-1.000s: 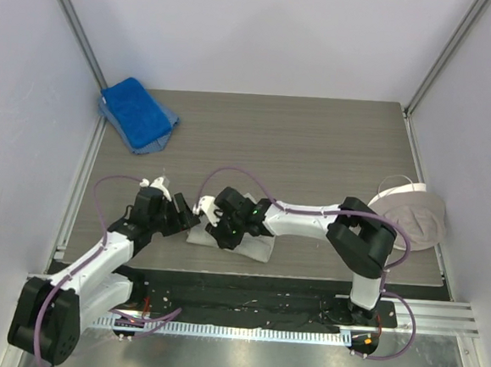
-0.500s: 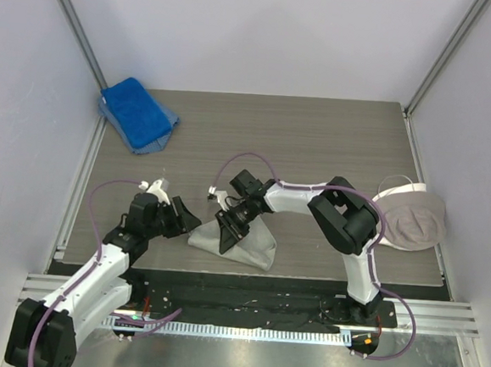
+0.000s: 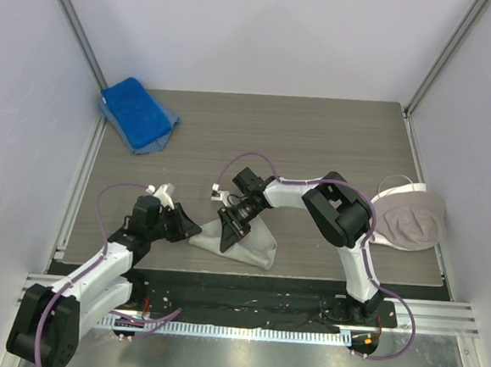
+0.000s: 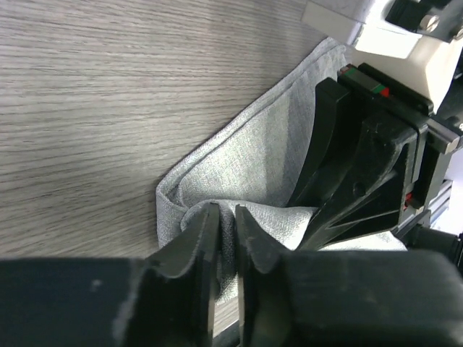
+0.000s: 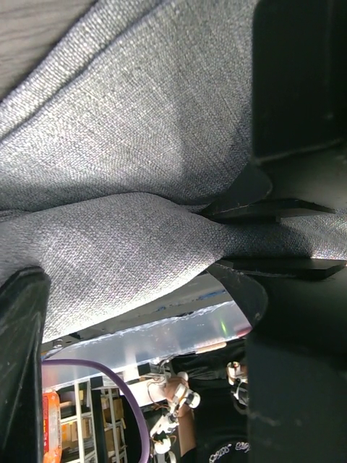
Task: Fold the napkin, place the utensils inside, and roll it up
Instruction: Roll the napkin with the utensil
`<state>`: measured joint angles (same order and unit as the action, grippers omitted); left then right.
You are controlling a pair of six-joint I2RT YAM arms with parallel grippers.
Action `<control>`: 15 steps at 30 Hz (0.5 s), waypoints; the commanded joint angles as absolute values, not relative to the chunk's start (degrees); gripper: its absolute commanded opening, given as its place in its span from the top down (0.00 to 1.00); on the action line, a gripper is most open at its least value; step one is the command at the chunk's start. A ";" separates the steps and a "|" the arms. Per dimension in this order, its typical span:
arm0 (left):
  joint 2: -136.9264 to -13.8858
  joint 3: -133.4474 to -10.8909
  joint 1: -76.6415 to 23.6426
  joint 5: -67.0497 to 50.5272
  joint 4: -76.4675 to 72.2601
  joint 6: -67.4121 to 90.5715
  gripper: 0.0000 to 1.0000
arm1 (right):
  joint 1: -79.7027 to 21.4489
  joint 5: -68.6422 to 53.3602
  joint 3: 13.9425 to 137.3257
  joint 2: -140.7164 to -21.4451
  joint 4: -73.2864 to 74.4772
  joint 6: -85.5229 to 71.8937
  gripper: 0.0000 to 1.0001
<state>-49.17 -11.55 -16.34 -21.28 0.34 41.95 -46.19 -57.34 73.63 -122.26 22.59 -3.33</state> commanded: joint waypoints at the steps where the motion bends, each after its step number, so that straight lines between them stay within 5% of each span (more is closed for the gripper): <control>1: -49.57 -10.64 -16.08 -23.82 -3.43 41.92 0.86 | -45.62 -52.21 74.27 -123.66 23.38 -2.99 0.76; 5: -49.92 -10.37 -16.08 -24.26 -3.69 41.92 1.00 | -45.44 -50.89 74.18 -122.61 23.20 -3.69 0.71; 11: -52.29 -11.34 -16.08 -22.85 -2.90 42.10 1.00 | -45.53 -44.66 75.58 -117.17 27.32 -4.75 0.46; 15: -55.45 -12.39 -16.08 -22.33 -2.37 42.01 1.00 | -45.96 -37.63 76.29 -112.77 30.23 -4.75 0.37</control>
<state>-53.28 -10.83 -16.34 -22.24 -1.28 41.98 -46.00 -50.02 74.70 -118.26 26.55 -5.93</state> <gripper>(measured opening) 0.014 0.590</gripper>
